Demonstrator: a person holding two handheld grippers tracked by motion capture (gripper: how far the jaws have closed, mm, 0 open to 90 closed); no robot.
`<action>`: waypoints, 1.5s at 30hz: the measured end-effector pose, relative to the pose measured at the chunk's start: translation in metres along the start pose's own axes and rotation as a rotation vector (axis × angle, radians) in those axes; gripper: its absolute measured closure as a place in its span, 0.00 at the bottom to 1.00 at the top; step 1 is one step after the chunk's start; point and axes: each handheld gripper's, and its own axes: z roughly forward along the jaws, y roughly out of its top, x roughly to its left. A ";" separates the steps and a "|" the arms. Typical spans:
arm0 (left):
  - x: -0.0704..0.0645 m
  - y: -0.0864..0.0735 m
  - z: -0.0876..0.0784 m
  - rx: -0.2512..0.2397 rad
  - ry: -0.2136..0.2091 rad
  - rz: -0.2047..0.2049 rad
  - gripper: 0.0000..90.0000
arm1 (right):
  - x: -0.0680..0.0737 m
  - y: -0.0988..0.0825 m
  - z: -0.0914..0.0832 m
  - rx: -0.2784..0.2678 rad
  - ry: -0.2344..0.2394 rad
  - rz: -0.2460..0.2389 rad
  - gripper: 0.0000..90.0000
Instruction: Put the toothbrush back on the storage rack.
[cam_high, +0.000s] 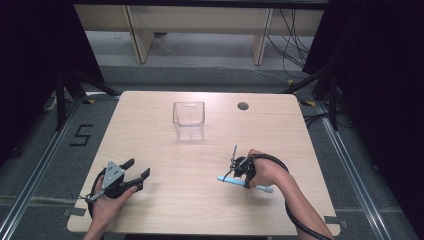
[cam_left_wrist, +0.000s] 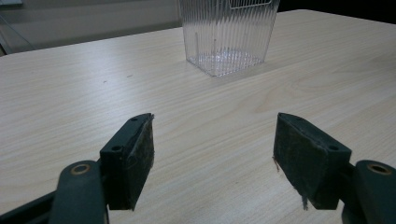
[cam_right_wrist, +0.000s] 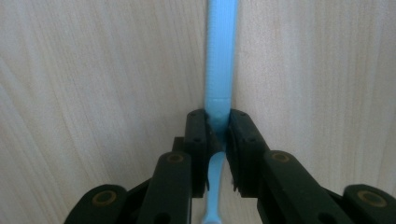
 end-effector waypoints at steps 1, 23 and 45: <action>0.000 0.000 0.000 0.001 -0.001 -0.001 0.32 | 0.001 0.001 -0.002 0.011 0.005 0.013 0.88; -0.020 0.015 0.001 0.010 -0.147 0.034 0.35 | 0.008 0.019 -0.024 -0.018 -0.019 -0.046 0.88; -0.064 0.053 0.035 0.066 -0.441 0.152 0.36 | 0.018 0.051 -0.043 -0.064 -0.044 -0.148 0.88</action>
